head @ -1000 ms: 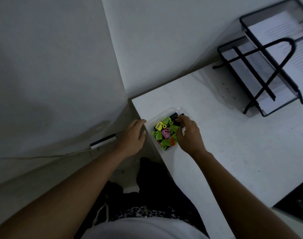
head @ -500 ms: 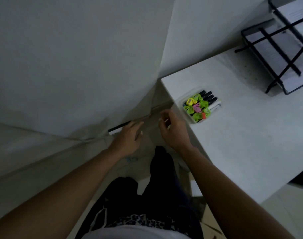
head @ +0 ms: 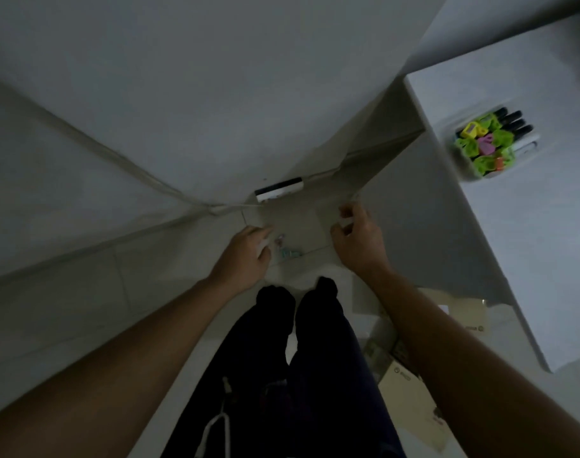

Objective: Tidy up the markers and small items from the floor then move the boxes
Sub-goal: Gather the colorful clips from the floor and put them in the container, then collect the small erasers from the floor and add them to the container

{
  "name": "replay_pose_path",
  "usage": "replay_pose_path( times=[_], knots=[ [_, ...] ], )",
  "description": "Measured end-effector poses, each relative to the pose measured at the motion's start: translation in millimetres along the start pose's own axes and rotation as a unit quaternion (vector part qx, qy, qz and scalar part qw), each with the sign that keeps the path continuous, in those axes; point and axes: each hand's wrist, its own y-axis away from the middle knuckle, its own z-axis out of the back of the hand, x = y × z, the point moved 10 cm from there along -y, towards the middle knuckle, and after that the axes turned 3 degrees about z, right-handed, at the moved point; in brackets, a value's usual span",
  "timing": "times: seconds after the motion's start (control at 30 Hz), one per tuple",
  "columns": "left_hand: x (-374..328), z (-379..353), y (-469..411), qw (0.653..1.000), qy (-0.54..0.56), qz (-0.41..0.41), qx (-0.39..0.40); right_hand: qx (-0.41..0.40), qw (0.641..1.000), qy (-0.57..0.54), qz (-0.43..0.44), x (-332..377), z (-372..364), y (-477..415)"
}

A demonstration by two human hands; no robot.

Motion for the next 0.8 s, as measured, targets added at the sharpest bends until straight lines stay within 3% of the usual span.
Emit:
replay_pose_path(
  times=[0.4, 0.8],
  knots=[
    [75.9, -64.9, -51.6, 0.998, 0.022, 0.056, -0.035, 0.086, 0.995, 0.040, 0.023, -67.2, -93.9, -22.8],
    [242.4, -233.7, -157.6, 0.996, 0.043, 0.072, -0.032, 0.156, 0.986, 0.055, 0.036, -251.5, -295.6, -104.0]
  ],
)
